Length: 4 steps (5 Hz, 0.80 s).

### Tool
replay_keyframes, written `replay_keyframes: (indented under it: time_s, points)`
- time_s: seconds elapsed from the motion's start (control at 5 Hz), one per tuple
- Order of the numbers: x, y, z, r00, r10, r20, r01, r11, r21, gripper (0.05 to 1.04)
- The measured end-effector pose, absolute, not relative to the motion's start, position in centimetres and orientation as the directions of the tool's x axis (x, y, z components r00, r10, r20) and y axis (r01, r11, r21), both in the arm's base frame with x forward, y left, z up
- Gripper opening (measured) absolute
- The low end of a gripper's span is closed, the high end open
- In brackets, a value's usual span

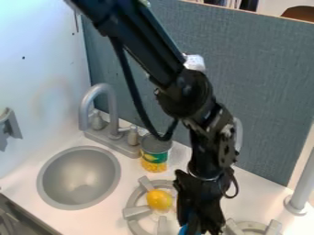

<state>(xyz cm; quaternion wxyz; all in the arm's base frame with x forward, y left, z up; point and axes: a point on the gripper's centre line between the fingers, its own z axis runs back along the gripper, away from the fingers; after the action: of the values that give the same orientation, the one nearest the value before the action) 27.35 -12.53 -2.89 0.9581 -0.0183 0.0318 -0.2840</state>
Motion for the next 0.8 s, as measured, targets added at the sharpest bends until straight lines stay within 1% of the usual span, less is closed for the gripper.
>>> replay_keyframes:
  time_s: [0.2,0.4,0.6,0.8]
  points:
    - [26.9,-12.6,-2.9,0.830,-0.556,-0.046,0.553,0.831,-0.067,0.343]
    - [27.0,-12.4,-3.0,0.833,-0.551,-0.045,0.549,0.834,-0.056,0.343]
    - [27.0,-11.8,-3.0,0.860,-0.505,-0.069,0.505,0.863,-0.019,0.439]
    - [27.2,-11.5,-2.9,0.881,-0.467,-0.080,0.469,0.883,0.005,0.759]
